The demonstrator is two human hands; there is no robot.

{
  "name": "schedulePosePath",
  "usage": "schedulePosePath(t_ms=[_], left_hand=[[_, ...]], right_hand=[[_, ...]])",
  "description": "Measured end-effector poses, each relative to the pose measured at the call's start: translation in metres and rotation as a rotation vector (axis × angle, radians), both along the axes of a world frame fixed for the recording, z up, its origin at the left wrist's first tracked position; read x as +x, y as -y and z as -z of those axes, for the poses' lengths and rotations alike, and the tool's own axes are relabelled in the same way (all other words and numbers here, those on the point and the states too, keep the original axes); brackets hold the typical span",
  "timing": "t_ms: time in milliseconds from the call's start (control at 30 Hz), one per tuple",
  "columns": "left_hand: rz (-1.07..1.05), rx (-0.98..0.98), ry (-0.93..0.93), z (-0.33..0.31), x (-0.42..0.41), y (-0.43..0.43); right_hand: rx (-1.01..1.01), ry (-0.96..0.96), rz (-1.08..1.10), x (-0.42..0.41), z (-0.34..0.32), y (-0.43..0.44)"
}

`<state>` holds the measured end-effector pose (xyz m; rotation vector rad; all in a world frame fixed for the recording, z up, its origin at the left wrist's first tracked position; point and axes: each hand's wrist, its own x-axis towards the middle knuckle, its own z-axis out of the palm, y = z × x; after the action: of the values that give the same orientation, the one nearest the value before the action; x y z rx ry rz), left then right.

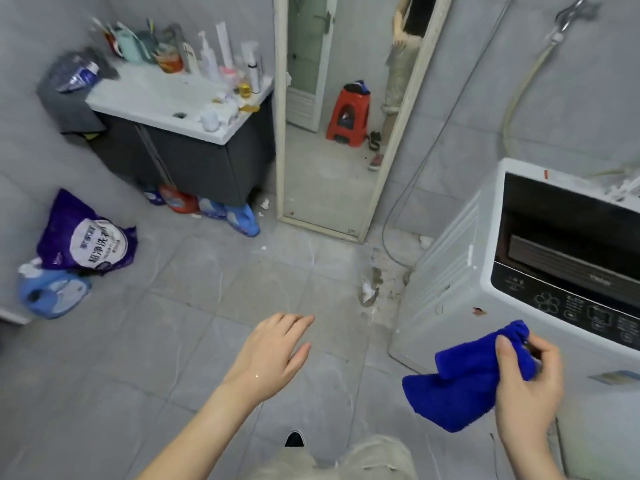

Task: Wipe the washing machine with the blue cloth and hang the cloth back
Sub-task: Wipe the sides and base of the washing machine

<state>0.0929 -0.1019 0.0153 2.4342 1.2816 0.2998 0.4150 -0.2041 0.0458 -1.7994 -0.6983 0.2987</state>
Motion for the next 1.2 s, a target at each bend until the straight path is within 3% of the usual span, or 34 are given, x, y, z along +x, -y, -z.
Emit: schedulePosePath(t_ms=[267, 667, 967, 1200], left_hand=[[-0.064, -0.078, -0.008, 0.009, -0.022, -0.077], [0.173, -0.072, -0.084, -0.004, 0.095, -0.312], [0.546, -0.041, -0.052, -0.034, 0.239, -0.448], [1.033, -0.078, -0.102, -0.011, 0.334, -0.504]], right_hand=[[-0.014, -0.04, 0.134, 0.008, -0.003, -0.06], [-0.029, -0.162, 0.329, 0.077, 0.044, -0.222], [-0.009, -0.179, 0.572, 0.1, 0.04, -0.283], [0.01, -0.139, 0.935, 0.07, 0.058, -0.311]])
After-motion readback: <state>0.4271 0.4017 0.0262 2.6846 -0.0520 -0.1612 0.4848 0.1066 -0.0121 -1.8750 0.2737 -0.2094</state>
